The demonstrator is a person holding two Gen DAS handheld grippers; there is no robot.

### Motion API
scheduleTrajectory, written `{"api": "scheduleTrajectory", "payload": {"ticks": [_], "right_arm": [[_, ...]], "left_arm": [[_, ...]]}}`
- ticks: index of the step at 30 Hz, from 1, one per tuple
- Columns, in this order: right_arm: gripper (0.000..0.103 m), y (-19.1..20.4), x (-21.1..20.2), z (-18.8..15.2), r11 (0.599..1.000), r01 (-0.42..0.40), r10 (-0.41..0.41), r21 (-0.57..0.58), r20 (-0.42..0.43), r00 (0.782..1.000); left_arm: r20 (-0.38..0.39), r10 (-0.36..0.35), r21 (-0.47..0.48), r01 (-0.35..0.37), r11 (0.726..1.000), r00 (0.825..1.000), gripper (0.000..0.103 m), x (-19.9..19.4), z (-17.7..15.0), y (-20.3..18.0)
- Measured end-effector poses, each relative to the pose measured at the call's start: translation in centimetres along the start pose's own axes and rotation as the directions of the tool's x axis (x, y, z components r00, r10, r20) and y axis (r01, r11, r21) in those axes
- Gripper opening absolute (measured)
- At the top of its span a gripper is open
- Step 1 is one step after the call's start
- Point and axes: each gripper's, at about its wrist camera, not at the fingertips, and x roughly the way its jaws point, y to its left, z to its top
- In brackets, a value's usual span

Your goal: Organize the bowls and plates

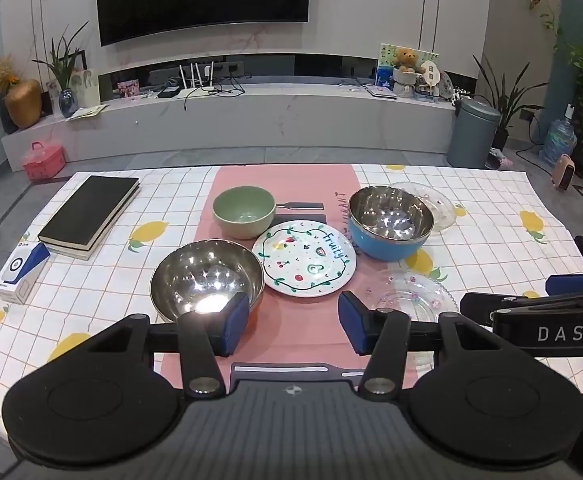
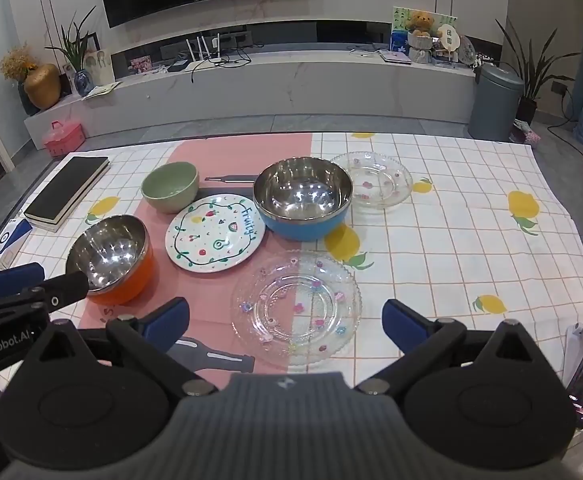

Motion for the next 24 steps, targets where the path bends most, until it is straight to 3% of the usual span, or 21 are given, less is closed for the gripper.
{"api": "scheduleTrajectory", "payload": {"ticks": [24], "right_arm": [[0.1, 0.17, 0.53, 0.26, 1.0, 0.009, -0.009, -0.007, -0.009, 1.0]], "left_arm": [[-0.027, -0.02, 0.003, 0.021, 1.0, 0.999, 0.061, 0.88, -0.18, -0.08]]}}
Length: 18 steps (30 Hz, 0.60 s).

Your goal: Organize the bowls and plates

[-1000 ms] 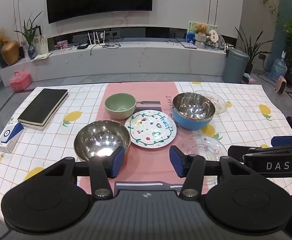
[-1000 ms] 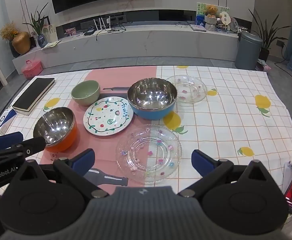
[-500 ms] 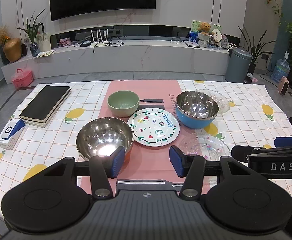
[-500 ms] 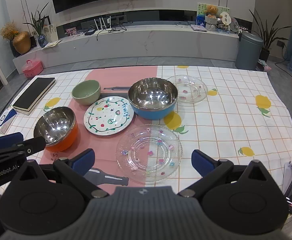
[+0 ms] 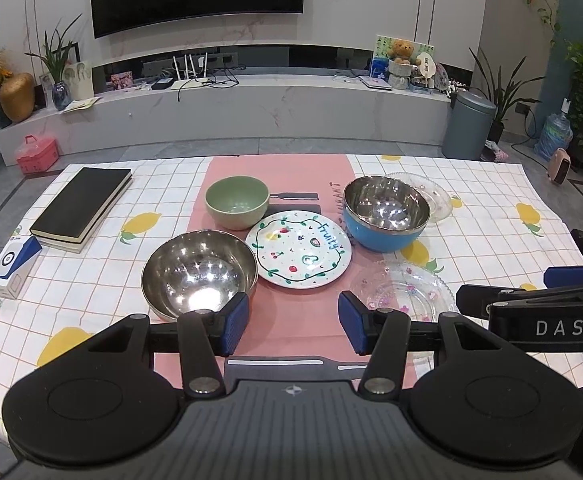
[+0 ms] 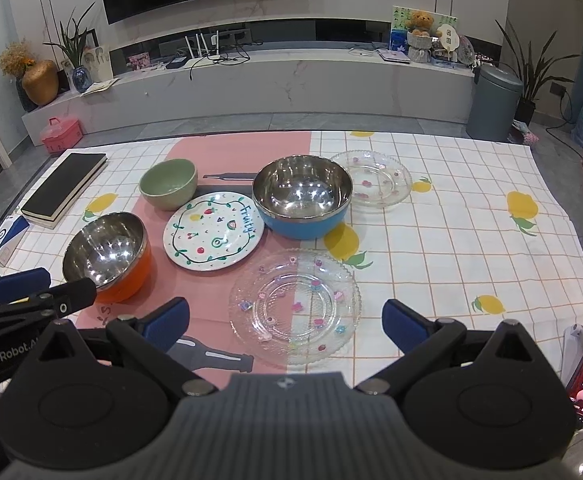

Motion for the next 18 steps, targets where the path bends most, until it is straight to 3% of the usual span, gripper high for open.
{"api": "scheduleTrajectory", "payload": {"ticks": [18], "right_arm": [[0.1, 0.87, -0.05, 0.05, 1.0, 0.001, -0.001, -0.017, -0.002, 1.0]], "left_arm": [[0.009, -0.018, -0.01, 0.018, 1.0, 1.0, 0.061, -0.23, 0.02, 0.5]]}}
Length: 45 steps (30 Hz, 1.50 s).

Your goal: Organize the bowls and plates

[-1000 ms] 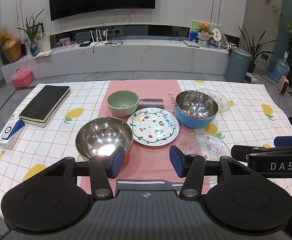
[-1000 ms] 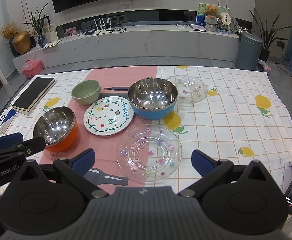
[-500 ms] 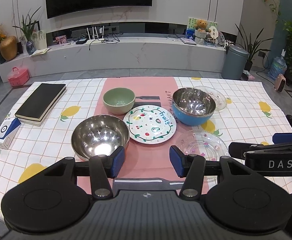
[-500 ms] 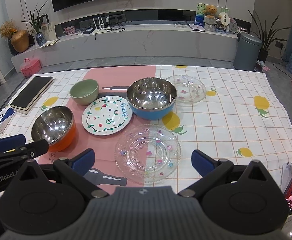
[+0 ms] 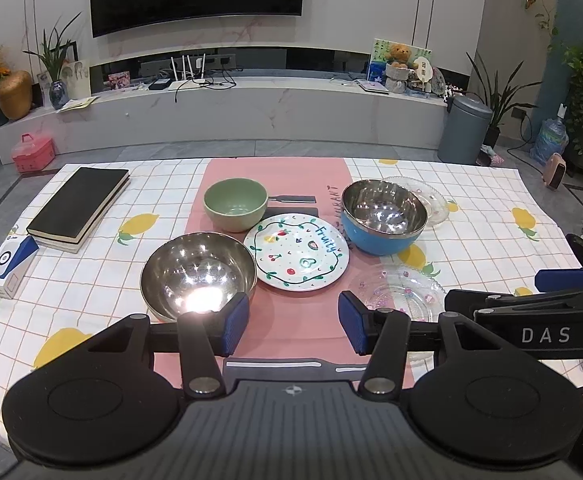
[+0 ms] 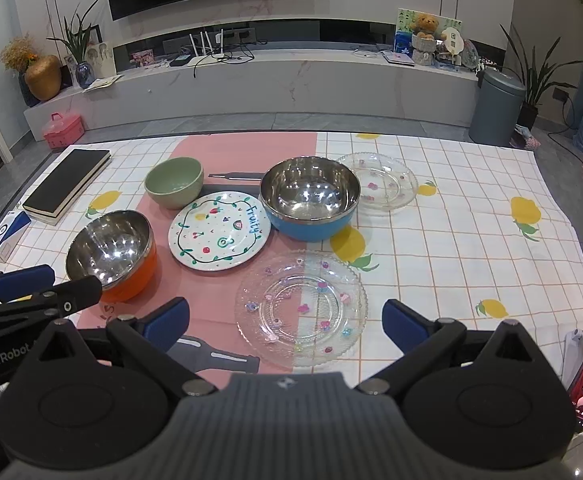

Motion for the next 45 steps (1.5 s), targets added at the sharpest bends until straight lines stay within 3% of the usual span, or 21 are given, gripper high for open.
{"api": "scheduleTrajectory", "payload": {"ticks": [45], "right_arm": [[0.1, -0.27, 0.09, -0.2, 1.0, 0.0, 0.0, 0.013, -0.001, 1.0]], "left_arm": [[-0.018, 0.0, -0.002, 0.0, 1.0, 1.0, 0.061, 0.36, -0.15, -0.29]]}}
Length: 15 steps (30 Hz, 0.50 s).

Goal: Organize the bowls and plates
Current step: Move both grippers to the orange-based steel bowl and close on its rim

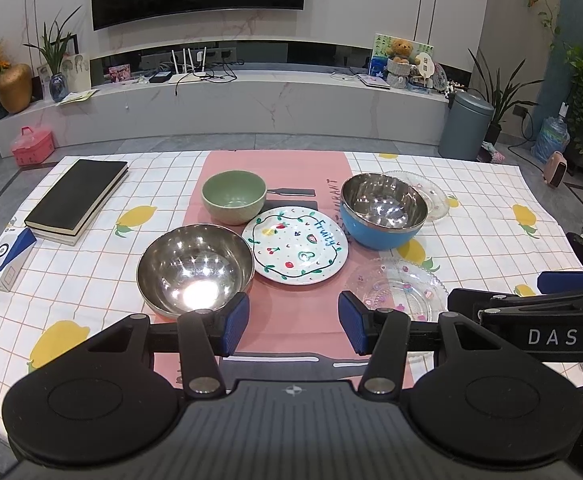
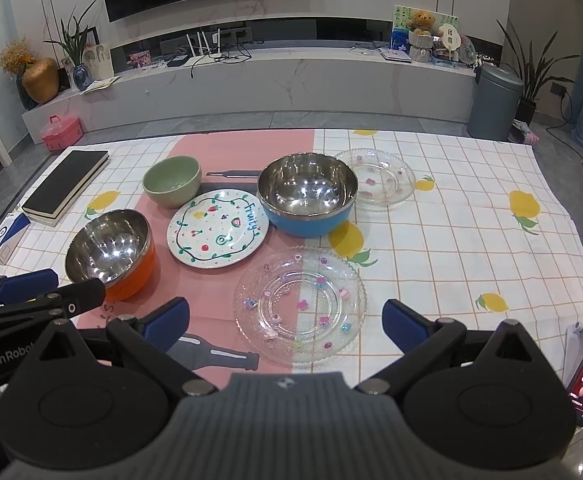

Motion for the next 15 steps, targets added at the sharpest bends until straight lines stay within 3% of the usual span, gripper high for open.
{"api": "scheduleTrajectory", "payload": {"ticks": [12, 15], "right_arm": [[0.1, 1.8, 1.2, 0.4, 0.999, -0.036, 0.036, -0.023, -0.007, 0.999], [0.095, 3.0, 1.9, 0.9, 0.997, -0.068, 0.068, -0.039, -0.005, 0.998]], "left_arm": [[0.0, 0.019, 0.004, -0.019, 1.0, 1.0, 0.054, 0.2, 0.8, 2.2], [-0.002, 0.04, -0.014, -0.04, 0.999, 0.999, 0.051, 0.4, 1.2, 4.0]]}}
